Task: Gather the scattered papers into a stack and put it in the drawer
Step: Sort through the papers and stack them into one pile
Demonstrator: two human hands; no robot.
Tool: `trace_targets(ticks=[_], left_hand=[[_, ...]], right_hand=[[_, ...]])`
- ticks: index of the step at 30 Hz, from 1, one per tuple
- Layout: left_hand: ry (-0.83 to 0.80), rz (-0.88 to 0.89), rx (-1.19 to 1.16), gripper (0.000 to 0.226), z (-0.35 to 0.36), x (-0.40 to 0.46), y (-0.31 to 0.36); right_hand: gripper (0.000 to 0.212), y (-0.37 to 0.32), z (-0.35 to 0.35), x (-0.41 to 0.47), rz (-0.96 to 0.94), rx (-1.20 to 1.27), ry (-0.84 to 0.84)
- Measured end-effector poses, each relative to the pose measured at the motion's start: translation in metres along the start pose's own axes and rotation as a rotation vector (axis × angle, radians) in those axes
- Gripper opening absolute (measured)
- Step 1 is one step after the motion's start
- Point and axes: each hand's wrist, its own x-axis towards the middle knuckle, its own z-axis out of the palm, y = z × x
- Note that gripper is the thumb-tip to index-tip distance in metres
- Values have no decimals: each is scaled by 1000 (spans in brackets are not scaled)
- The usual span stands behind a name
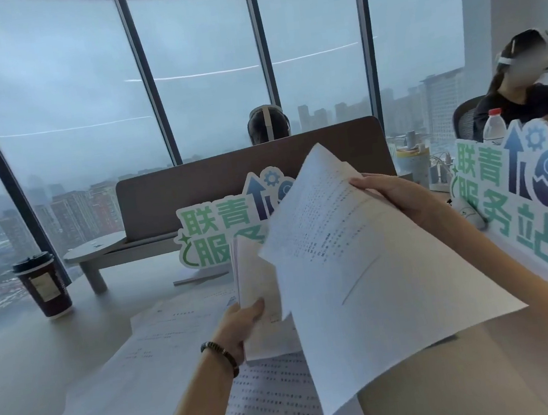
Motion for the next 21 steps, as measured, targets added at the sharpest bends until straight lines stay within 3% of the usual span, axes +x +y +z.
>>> trace_targets(ticks=[5,9,14,21], left_hand=[[15,74,108,27,-1,10,2],[-48,76,133,68,-1,12,4],[-93,92,-110,30,8,5,0],[21,55,-248,23,10,10,-5]], right_hand=[[24,36,-19,1,25,-242,240],[24,71,-29,-1,138,-279,275],[30,107,-26,7,237,-212,361],[26,129,-10,7,333,-347,412]])
